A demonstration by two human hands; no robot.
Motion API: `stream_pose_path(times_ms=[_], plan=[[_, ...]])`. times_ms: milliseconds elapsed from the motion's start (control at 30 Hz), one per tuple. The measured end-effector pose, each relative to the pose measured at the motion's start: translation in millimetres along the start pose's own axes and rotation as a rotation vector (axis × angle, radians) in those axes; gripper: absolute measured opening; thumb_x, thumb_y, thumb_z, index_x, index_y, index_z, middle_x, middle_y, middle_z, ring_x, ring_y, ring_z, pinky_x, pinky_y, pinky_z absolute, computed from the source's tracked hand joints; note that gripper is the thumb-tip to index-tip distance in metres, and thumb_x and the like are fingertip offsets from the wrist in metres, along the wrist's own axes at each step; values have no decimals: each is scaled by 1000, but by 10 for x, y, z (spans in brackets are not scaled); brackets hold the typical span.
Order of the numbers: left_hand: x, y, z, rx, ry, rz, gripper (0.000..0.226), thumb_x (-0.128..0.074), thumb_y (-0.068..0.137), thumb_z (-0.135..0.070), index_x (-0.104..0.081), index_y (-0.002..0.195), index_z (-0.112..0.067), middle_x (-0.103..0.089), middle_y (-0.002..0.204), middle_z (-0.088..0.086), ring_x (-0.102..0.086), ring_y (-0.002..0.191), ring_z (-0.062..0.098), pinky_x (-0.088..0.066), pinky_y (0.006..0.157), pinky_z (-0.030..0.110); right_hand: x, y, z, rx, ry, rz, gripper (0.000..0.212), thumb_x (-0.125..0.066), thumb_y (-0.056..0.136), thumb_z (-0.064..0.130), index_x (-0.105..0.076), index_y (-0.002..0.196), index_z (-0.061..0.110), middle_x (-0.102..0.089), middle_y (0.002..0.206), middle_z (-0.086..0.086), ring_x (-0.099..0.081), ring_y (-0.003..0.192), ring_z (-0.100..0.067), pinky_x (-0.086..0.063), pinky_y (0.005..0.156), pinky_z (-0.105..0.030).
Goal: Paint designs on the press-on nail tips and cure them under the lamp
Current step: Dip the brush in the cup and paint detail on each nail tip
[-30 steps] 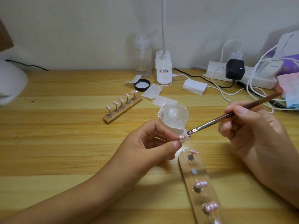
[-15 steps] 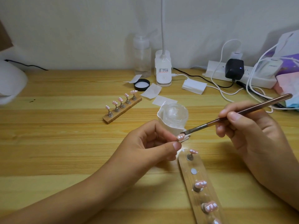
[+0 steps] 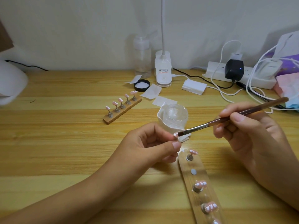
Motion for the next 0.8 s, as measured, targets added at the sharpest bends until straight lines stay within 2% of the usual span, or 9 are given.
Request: stream_pose_path(times_ms=[33,100,267,400,500,800], plan=[[0,-1,-2,-1,-3,1,11,-74,70,-13,-71,68,-23,-70,71,2,-67,65,11,-54,63,19,-5,3,7,6,-14,-1,9,-70,87,32,-73,89,23,-66,77,0,-64,72,-13,-54,70,-21],[2,-2,-2,0,-12,0,11,-73,70,-12,-71,67,-22,-70,71,3,-67,65,12,-55,63,21,1,-6,6,7,-61,-9,22,-72,82,42,-72,91,22,-66,80,0,-64,74,-15,-54,73,-22],[5,-1,12,-8,-29,17,14,-72,71,-8,-71,70,-22,-69,72,3,-66,66,11,-53,63,19,42,-15,3,38,-136,-64,29,-73,80,49,-72,91,22,-67,81,1,-65,76,-16,-54,74,-22],[-9,-3,-4,-25,-2,38,13,-72,73,-11,-73,74,-24,-70,77,-2,-65,71,8,-53,66,17,88,12,-34,-18,-14,-130,30,-78,71,49,-75,85,22,-67,70,0,-65,66,-11,-55,68,-21],[-15,-4,-11,-32,27,44,13,-70,74,-12,-74,76,-25,-70,78,-3,-65,73,7,-53,68,17,91,9,-51,-57,33,-149,17,-68,77,39,-75,79,24,-67,65,0,-64,61,-10,-54,64,-20],[-21,2,-5,-35,33,53,15,-70,74,-11,-75,77,-24,-70,76,-3,-64,72,7,-54,70,18,43,-1,-38,-58,16,-103,18,-68,81,43,-74,85,26,-70,70,-2,-69,66,-12,-56,66,-21]])
Point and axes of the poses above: each hand's wrist, its own y-axis towards the middle knuckle, its own x-axis out of the back of the hand, z = x × y, the point moved 6 cm from there along y, towards the middle knuckle
